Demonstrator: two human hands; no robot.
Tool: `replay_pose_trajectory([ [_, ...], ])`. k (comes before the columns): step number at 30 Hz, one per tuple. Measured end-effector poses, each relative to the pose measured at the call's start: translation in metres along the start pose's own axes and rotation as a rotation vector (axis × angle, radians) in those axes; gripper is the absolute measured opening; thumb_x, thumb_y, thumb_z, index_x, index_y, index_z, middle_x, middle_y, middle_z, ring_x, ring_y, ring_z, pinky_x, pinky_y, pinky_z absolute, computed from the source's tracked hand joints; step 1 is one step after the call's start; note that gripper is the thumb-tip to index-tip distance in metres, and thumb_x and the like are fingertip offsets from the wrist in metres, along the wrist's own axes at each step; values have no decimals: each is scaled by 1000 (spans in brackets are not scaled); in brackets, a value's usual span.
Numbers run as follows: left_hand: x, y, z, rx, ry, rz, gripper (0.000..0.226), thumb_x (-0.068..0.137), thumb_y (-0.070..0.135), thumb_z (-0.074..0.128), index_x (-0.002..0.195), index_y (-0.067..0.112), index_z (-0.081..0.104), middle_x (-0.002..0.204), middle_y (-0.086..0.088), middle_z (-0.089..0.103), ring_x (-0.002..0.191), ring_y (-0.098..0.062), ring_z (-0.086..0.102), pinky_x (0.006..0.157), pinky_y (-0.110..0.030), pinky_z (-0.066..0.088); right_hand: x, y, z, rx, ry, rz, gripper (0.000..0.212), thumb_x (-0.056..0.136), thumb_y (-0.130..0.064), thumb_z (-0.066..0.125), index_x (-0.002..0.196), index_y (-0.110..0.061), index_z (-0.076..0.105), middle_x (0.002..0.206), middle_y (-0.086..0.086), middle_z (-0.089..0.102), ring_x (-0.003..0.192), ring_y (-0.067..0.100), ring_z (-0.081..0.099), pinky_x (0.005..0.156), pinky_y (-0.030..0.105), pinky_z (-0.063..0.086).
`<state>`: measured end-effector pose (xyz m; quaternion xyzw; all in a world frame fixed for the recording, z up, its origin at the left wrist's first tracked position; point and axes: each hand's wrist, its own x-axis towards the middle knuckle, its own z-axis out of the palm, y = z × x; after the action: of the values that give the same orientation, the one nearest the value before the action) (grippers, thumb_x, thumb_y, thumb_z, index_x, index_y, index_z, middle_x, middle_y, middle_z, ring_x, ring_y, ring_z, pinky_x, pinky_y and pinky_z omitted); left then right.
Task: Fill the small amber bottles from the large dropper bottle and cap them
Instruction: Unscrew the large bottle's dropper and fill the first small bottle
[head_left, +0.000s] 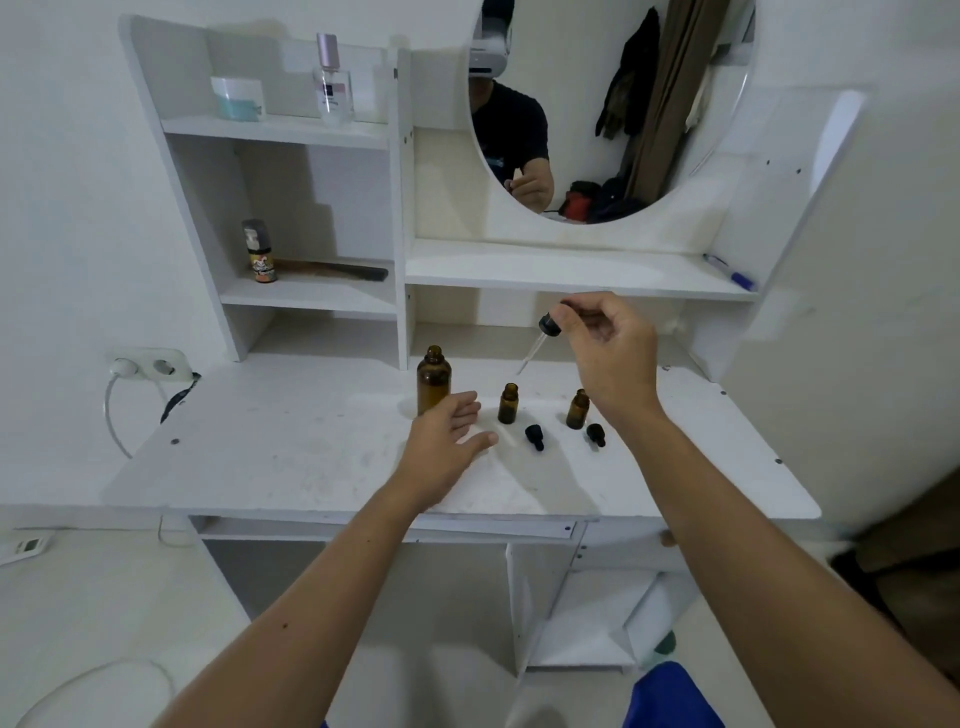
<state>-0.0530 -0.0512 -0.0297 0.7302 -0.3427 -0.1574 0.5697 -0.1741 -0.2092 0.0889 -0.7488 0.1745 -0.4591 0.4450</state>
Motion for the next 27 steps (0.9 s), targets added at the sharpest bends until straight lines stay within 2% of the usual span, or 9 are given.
replay_pose_trajectory([
  [4,19,2,19,5,19,1,65,91,15,80,148,12,51,142,-4,62,130,-15,60,113,-35,49,-3,8,2,-10,-6,18,7,96,-21,78,102,-23,76,97,-9,79,93,5,75,88,17,56],
  [8,37,1,31,40,40,10,58,89,14,81,142,10,58,129,-2,70,120,-13,66,108,-34,53,-5,20,4,-3,-17,31,10,96,-21,78,100,-28,74,95,-11,79,92,3,75,86,16,56],
  [13,47,-3,34,124,55,55,37,90,15,80,126,14,69,112,5,75,104,-6,71,101,-30,57,-2,31,6,-20,-26,38,10,96,-24,78,105,-20,77,99,-3,81,96,11,77,90,30,62],
  [16,48,-5,33,136,51,73,32,91,16,79,122,15,71,109,6,76,102,-5,71,98,-27,58,-1,34,9,-30,-43,50,13,96,-27,78,106,-18,77,98,-4,81,96,12,77,81,38,63],
  [19,49,-7,33,127,53,71,33,91,16,79,122,14,71,109,6,76,101,-3,71,97,-22,57,1,35,11,-34,-52,39,13,96,-26,78,106,-16,78,97,-4,81,95,11,78,81,35,62],
  [21,49,-7,33,143,54,75,33,91,16,79,123,15,71,109,6,76,100,-2,70,94,-17,55,1,35,12,-36,-52,32,12,96,-24,78,104,-16,78,96,-4,81,94,10,78,88,29,61],
  [24,49,-8,34,162,54,86,31,91,16,79,121,14,72,108,6,76,98,-2,70,89,-10,51,0,39,15,-49,-58,26,10,96,-22,79,103,-15,78,94,-3,81,92,9,77,89,21,58],
  [27,50,-8,34,153,59,87,29,90,16,80,119,15,72,106,7,76,98,-2,71,91,-14,54,-1,43,16,-79,-63,19,9,95,-22,79,99,-13,80,92,-4,81,89,6,76,85,18,56],
])
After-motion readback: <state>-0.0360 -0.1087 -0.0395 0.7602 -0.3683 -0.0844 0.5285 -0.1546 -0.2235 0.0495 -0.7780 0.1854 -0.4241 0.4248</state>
